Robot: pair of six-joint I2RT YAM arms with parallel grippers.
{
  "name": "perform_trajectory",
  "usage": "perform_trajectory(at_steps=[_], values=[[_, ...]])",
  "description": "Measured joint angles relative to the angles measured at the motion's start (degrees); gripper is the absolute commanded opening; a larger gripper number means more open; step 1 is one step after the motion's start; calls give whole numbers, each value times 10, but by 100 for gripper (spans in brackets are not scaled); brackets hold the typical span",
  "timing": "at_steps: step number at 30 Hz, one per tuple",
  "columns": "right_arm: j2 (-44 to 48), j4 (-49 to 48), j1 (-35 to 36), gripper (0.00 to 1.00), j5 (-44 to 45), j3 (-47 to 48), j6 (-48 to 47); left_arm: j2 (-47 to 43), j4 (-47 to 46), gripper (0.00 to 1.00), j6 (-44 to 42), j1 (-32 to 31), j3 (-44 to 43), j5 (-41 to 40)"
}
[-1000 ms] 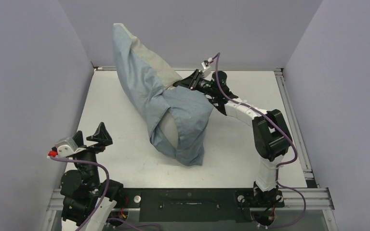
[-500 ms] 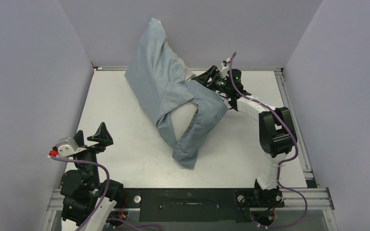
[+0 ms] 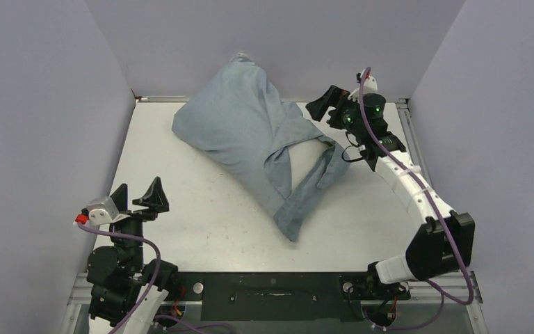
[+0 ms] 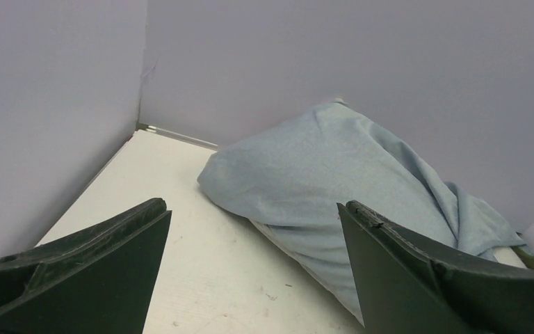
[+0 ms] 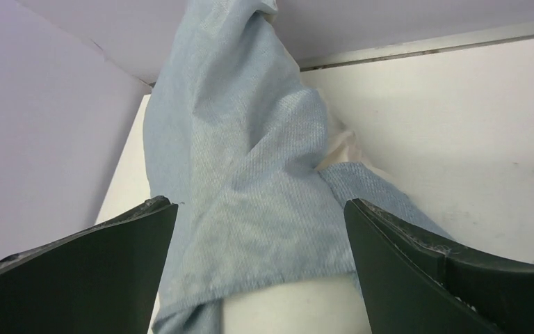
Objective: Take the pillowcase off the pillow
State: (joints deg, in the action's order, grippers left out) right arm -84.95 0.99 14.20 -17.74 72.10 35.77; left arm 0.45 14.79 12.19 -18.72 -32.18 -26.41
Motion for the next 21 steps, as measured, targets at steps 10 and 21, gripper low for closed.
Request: perform_trajectory(at_steps=[10, 21], values=[[159, 107, 45, 99, 58, -97, -100, 69, 23, 96, 24, 0, -49, 113], [290, 184, 159, 99, 97, -192, -126, 383, 90, 96, 91, -4, -143, 276]])
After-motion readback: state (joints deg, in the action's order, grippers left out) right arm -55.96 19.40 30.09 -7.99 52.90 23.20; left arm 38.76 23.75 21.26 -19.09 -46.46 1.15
